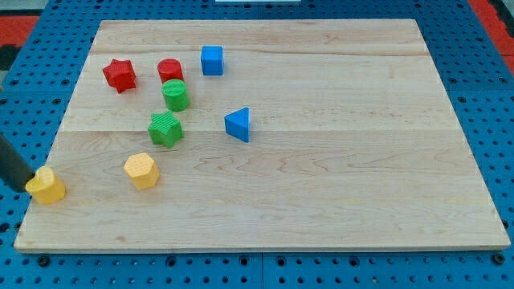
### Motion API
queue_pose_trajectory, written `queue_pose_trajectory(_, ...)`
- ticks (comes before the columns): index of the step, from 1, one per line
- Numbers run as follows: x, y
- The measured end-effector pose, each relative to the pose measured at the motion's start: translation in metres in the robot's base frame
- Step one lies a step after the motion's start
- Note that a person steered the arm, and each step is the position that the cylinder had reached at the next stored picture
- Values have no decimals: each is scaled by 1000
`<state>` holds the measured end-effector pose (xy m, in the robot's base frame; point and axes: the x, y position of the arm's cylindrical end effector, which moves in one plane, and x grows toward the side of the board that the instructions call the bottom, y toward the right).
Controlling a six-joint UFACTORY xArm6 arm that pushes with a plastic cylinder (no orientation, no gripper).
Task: Push the green star close to the red star
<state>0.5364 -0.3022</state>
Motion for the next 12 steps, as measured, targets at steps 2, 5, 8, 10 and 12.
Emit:
queue_pose_trajectory(2,0,63)
queue_pose_trajectory(5,-50,145)
queue_pose_trajectory(8,-75,183)
queue_pose_trajectory(10,-119,182)
queue_pose_trajectory(12,-116,149)
